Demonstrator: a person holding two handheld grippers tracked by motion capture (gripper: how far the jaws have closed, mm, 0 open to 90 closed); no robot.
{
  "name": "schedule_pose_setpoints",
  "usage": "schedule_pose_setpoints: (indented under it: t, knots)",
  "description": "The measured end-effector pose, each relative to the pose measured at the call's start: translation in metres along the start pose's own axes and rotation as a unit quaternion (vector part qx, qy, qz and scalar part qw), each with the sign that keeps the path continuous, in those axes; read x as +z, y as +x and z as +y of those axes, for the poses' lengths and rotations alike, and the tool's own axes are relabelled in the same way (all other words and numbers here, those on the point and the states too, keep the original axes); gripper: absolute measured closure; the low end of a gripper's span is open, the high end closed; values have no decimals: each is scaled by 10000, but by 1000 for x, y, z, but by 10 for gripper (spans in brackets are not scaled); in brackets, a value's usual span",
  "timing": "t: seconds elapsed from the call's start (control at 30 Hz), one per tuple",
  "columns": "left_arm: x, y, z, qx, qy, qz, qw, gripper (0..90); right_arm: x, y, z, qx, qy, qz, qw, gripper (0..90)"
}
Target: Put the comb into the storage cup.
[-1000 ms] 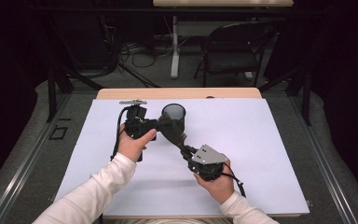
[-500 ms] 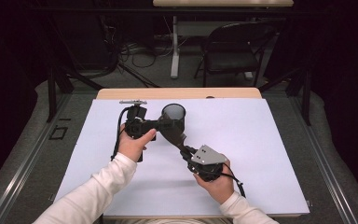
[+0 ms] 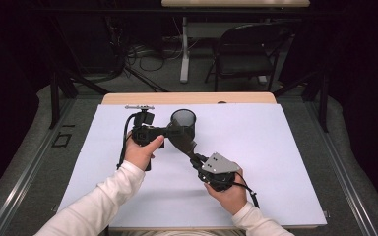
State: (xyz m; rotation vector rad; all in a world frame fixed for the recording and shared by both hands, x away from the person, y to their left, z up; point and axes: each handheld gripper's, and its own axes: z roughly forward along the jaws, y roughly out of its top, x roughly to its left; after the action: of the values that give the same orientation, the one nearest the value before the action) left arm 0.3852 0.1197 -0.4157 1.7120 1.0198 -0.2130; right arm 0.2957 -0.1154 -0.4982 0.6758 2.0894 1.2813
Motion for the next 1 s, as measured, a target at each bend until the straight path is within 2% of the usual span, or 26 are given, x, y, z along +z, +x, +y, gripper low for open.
schedule_pose_setpoints:
  t: [0.37,1.0]
  knots:
    - [1,4,-1,-267,-29,-109,9996,862,1,0,0,7,22,16,10000,729]
    - [1,6,-2,-413,-99,-177,9989,865,1,0,-1,71,9,27,10000,726]
